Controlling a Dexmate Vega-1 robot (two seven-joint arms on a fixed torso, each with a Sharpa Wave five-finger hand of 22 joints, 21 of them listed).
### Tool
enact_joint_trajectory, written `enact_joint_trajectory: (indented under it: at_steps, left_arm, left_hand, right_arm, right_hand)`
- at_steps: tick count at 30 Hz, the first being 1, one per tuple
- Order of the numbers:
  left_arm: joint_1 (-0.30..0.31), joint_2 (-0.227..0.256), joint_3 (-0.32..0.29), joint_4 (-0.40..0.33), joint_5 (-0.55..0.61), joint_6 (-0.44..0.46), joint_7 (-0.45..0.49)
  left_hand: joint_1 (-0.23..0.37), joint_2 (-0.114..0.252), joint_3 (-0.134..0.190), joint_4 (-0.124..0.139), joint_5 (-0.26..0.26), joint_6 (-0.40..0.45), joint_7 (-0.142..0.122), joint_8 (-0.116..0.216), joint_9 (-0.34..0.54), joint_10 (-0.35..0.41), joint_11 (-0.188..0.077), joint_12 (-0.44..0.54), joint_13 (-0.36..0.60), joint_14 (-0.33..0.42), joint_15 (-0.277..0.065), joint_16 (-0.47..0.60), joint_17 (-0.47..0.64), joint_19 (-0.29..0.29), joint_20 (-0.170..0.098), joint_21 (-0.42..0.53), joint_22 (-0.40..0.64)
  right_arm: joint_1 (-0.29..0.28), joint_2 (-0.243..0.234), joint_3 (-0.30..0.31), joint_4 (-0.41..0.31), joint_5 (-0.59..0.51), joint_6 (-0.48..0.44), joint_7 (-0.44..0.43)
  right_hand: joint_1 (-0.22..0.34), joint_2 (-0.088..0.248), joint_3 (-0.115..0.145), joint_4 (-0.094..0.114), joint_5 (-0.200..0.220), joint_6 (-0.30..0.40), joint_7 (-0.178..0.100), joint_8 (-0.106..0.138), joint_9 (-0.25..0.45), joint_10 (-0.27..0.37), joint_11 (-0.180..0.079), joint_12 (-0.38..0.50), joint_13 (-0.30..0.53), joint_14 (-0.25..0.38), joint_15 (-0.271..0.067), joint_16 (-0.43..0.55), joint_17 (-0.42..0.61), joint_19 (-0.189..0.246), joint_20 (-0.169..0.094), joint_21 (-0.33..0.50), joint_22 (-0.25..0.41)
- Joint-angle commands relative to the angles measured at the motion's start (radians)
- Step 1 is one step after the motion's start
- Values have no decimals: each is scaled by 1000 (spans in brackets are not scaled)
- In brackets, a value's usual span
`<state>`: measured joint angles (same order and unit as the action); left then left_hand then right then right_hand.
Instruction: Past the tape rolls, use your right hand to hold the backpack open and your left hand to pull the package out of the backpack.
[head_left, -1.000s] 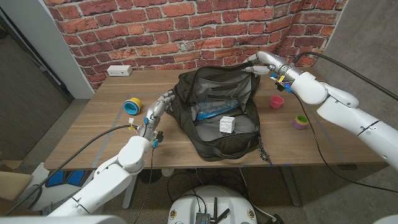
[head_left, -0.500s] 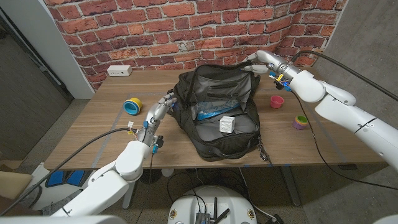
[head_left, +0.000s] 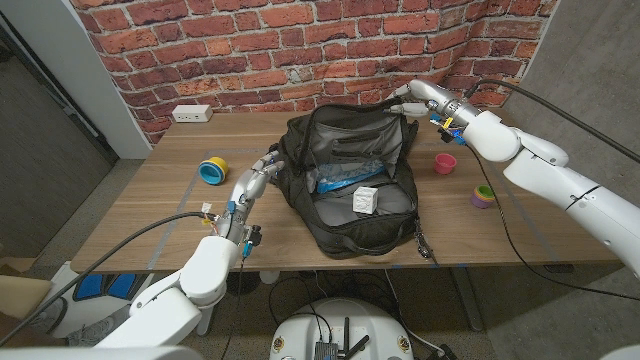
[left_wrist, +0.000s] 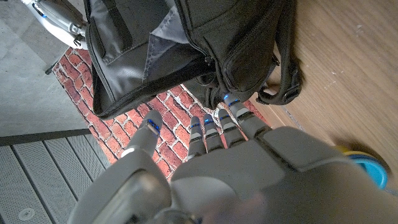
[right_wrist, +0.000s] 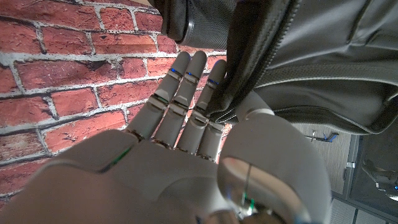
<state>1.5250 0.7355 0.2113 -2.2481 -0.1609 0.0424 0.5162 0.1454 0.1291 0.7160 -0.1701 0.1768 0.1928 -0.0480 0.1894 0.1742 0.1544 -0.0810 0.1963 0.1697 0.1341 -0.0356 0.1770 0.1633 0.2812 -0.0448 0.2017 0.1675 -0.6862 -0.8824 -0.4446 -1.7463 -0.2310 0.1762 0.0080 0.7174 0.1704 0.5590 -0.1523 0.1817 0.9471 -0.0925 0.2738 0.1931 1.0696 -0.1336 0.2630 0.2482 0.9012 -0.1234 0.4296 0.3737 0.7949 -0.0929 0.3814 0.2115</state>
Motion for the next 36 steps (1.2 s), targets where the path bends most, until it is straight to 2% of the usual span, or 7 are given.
enact_joint_trajectory:
  at_steps: [1, 9, 16, 23, 25, 29, 36]
  left_arm:
    - [65, 1, -23, -82, 79, 46, 13]
    - [106, 14, -42, -129, 126, 84, 1]
    - [124, 35, -48, -185, 177, 161, -19]
    - [158, 36, -60, -213, 226, 159, -17]
    - [166, 38, -63, -223, 241, 163, -22]
    - [174, 59, -69, -259, 275, 212, -51]
    - [181, 85, -80, -303, 325, 259, -95]
  left_hand:
    - [17, -1, -1, -5, -2, 16, -2, 5, 2, 10, 0, 5, 4, 13, -48, 3, 0, 7, -45, -1, 2]
    - [23, -4, -3, -8, -2, 23, -7, 4, 2, 15, -4, 4, 4, 17, -49, 2, 0, 10, -45, -2, 2]
    - [37, -11, -6, -11, -1, 59, -13, 13, 2, 26, -7, 4, 4, 24, -58, 1, 0, 20, -48, -2, 2]
    - [59, -21, -9, -16, 1, 99, -33, 17, 2, 54, -22, 8, 4, 42, -82, 4, 0, 27, -55, -4, 1]
    - [72, -26, -10, -18, 3, 116, -49, 17, 1, 67, -35, 9, 3, 56, -95, 6, 0, 30, -56, -6, 1]
    - [90, -33, -10, -20, 4, 136, -67, 18, 1, 84, -36, 9, 3, 73, -106, 7, 0, 34, -61, -7, 0]
    - [111, -41, -11, -22, 6, 149, -76, 16, 0, 100, -38, 9, 2, 88, -117, 7, 0, 33, -78, -11, 0]
  right_arm:
    - [26, 13, -17, 24, -4, 15, 12]
    - [51, 22, -36, 40, -17, 14, 30]
    - [71, 33, -50, 53, -25, 15, 37]
    - [94, 50, -65, 80, -31, 24, 39]
    - [102, 55, -71, 89, -33, 30, 42]
    - [113, 63, -79, 103, -34, 39, 45]
    - [123, 71, -86, 124, -33, 49, 42]
  right_hand:
    - [6, 12, 8, -1, 10, 15, 4, 4, 6, 2, 2, -1, 3, 12, -91, -1, 5, 1, -123, 12, 2]
    - [5, 12, 8, 0, 10, 17, 4, 2, 6, 3, 1, -2, 4, 12, -90, -2, 6, 1, -123, 15, 2]
    - [5, 12, 8, -1, 11, 16, 3, -1, 6, 3, 3, -3, 5, 12, -91, -3, 7, 0, -123, 18, 2]
    - [6, 12, 9, -1, 11, 17, 3, -4, 7, 5, 3, -3, 6, 13, -91, -4, 9, -1, -123, 21, 1]
    - [6, 12, 9, -1, 11, 19, 2, -4, 7, 4, 2, -4, 6, 13, -91, -4, 9, -1, -123, 21, 1]
    - [6, 12, 9, -1, 11, 18, 3, -6, 7, 4, 2, -4, 7, 14, -91, -5, 10, -2, -123, 23, 1]
    - [6, 13, 10, -1, 11, 20, 2, -7, 7, 5, 3, -5, 8, 14, -91, -6, 11, -3, -122, 26, 1]
